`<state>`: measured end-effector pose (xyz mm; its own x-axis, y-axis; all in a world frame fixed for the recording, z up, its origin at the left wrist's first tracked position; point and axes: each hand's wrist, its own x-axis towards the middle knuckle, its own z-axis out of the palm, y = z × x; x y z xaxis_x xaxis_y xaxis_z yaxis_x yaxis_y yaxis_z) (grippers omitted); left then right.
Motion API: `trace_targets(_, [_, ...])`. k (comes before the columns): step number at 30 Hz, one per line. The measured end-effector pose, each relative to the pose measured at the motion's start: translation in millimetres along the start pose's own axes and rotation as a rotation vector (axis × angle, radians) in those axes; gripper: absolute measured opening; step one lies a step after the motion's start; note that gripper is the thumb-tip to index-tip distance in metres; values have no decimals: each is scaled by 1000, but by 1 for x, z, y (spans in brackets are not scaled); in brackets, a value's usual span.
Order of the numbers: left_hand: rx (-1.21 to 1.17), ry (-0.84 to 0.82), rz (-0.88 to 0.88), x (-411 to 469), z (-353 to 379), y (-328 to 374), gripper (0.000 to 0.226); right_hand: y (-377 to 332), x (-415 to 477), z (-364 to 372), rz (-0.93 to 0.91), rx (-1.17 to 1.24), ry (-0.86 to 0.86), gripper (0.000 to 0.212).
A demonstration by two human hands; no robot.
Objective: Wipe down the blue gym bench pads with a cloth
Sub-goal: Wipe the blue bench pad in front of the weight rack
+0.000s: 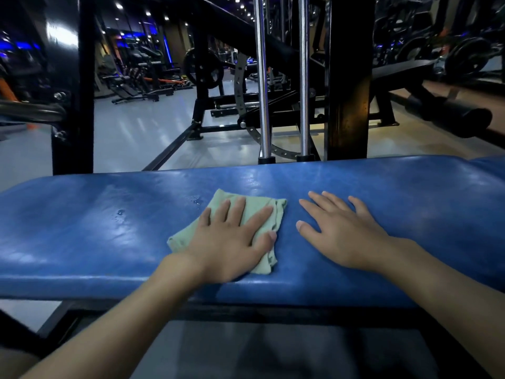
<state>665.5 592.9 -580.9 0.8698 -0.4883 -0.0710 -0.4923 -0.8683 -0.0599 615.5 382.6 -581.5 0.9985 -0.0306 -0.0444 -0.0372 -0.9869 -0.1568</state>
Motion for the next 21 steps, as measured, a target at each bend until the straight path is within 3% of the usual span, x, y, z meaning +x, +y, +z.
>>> trace_targets(5, [-39,13,4,-42,-2,6,62,-4,0,-5,-6,-78,24,62])
trace_targets(8, [-34,43,-12,-35,1,3,72,-8,2,-6,-34,8,28,61])
trace_targets(21, [-56,-44,-133,144,-13,-43,67,-9,7,7,-54,-39,3,61])
